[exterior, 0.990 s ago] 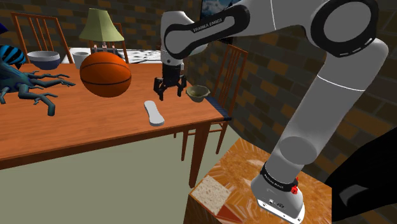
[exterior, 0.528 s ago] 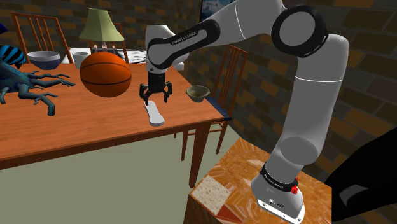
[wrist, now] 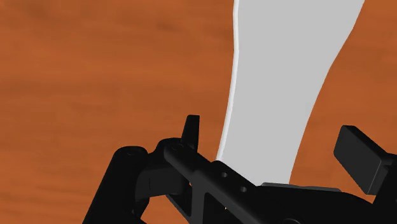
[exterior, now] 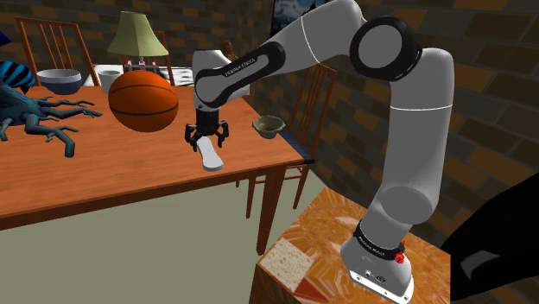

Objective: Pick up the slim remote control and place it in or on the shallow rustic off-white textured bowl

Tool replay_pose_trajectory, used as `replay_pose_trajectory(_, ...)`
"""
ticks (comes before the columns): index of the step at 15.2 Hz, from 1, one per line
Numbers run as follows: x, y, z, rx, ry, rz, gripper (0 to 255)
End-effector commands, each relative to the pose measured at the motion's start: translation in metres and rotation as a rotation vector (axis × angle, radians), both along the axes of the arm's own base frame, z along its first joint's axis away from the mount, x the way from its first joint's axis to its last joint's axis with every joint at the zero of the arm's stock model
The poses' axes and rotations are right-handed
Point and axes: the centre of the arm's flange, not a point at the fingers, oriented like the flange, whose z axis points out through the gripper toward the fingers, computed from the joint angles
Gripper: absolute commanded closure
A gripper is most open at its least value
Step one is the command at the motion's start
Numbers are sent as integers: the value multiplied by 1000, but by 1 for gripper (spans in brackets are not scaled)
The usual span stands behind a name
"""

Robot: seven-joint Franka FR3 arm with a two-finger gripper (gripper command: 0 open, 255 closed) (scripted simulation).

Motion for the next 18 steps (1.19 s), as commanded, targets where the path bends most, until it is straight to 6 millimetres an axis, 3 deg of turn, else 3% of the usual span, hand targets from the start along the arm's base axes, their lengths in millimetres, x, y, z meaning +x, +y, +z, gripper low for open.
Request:
replay_pose_trajectory(1,0,0,-9,0,0,0,0)
replay_pose_trajectory(8,0,0,-9,0,0,0,0)
replay_pose_trajectory(9,0,0,-9,0,0,0,255)
replay_pose_trajectory(18,0,0,-9,0,0,0,255)
